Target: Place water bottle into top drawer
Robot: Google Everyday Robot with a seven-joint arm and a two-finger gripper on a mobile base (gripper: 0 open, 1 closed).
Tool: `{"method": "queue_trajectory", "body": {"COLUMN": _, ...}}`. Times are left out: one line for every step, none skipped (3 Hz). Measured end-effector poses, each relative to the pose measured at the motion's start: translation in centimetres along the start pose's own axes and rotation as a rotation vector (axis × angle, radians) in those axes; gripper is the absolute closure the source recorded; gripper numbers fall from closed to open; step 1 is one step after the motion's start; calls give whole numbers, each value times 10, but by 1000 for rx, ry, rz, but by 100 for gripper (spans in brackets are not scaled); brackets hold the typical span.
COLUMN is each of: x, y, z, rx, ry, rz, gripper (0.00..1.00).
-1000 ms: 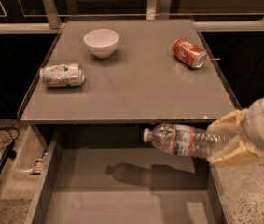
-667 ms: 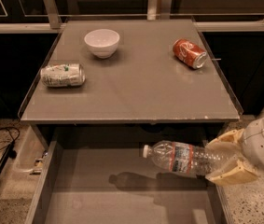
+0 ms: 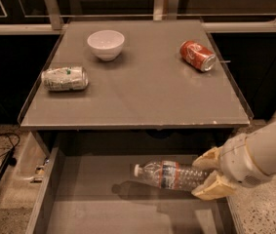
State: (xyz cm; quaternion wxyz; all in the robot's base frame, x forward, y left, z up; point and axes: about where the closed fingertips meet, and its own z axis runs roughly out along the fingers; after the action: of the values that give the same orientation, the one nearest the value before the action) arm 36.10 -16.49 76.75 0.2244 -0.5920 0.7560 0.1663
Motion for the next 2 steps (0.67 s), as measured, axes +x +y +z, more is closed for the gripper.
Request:
{"method": "queue_trajectory", "body": {"x": 7, "y": -17, "z": 52, "rx": 11, "ry": -11, "rz": 22, "gripper": 100}}
{"method": "queue_trajectory", "body": {"x": 8, "y": -29, "z": 86, "rx": 44, "ry": -35, "rz": 48, "gripper": 100}}
